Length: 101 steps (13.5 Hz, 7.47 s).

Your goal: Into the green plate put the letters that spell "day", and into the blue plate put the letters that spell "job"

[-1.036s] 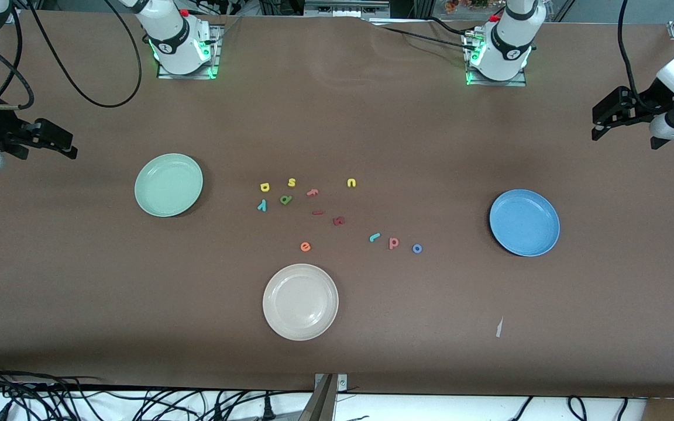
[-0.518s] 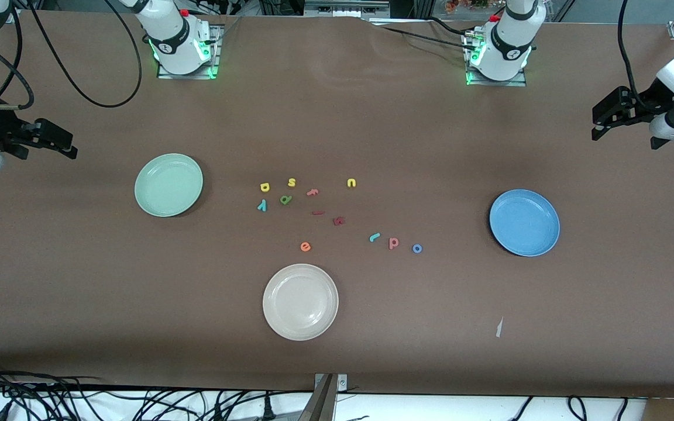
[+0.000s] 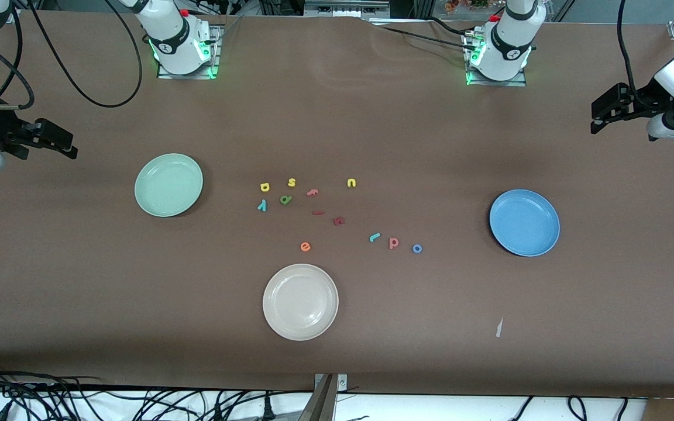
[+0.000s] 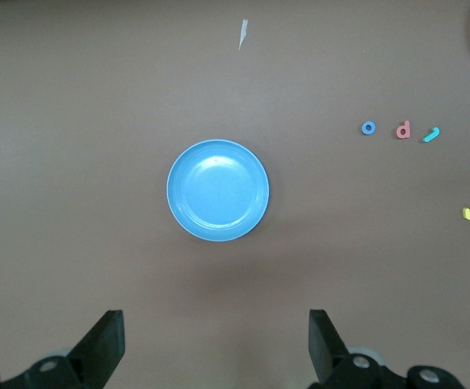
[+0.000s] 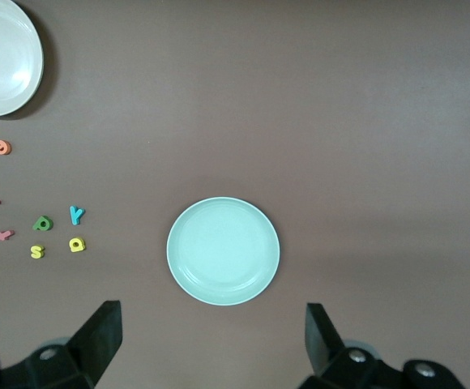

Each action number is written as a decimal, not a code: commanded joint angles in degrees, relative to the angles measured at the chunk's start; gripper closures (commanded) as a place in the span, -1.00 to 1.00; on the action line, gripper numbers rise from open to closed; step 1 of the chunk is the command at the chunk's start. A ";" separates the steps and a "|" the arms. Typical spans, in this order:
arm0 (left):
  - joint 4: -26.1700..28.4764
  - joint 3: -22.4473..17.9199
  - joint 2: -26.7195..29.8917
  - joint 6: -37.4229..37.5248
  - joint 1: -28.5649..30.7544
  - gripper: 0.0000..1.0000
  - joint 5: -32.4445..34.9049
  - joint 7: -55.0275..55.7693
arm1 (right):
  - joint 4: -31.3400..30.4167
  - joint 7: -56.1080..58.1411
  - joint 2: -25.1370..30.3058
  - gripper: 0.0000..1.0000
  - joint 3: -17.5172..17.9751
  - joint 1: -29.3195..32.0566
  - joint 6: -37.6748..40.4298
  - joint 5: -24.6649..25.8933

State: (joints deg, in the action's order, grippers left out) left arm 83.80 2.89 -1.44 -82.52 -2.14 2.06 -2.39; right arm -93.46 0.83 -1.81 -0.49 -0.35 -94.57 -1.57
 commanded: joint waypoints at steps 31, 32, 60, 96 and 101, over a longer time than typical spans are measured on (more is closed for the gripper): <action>-1.62 -0.25 -1.29 2.72 1.18 -1.00 -3.82 4.15 | -0.41 0.76 0.49 -1.00 0.14 -0.09 0.70 -0.19; -1.62 -0.25 -1.29 2.72 1.18 -1.00 -3.82 4.15 | -0.32 0.76 0.49 -1.00 0.14 -0.09 0.70 -0.19; -1.62 -0.25 -1.29 2.72 1.18 -1.00 -3.82 4.15 | -0.32 0.14 0.49 -1.00 0.14 -0.09 0.79 -0.19; -1.45 0.62 -12.42 -7.55 -8.65 -1.00 -10.23 3.27 | -14.20 -76.15 -26.23 -0.51 0.67 -31.63 -36.11 -0.01; 0.49 -0.69 -21.47 -19.59 -17.53 -1.00 -10.41 3.27 | -14.74 -81.60 -30.53 -0.45 0.67 -34.45 -44.46 -0.10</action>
State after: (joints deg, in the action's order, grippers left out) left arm 84.87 3.78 -19.38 -99.69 -16.26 -7.31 1.17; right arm -107.88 -78.72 -30.79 0.46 -33.44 -136.14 -1.67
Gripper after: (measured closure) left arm 0.000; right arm 0.269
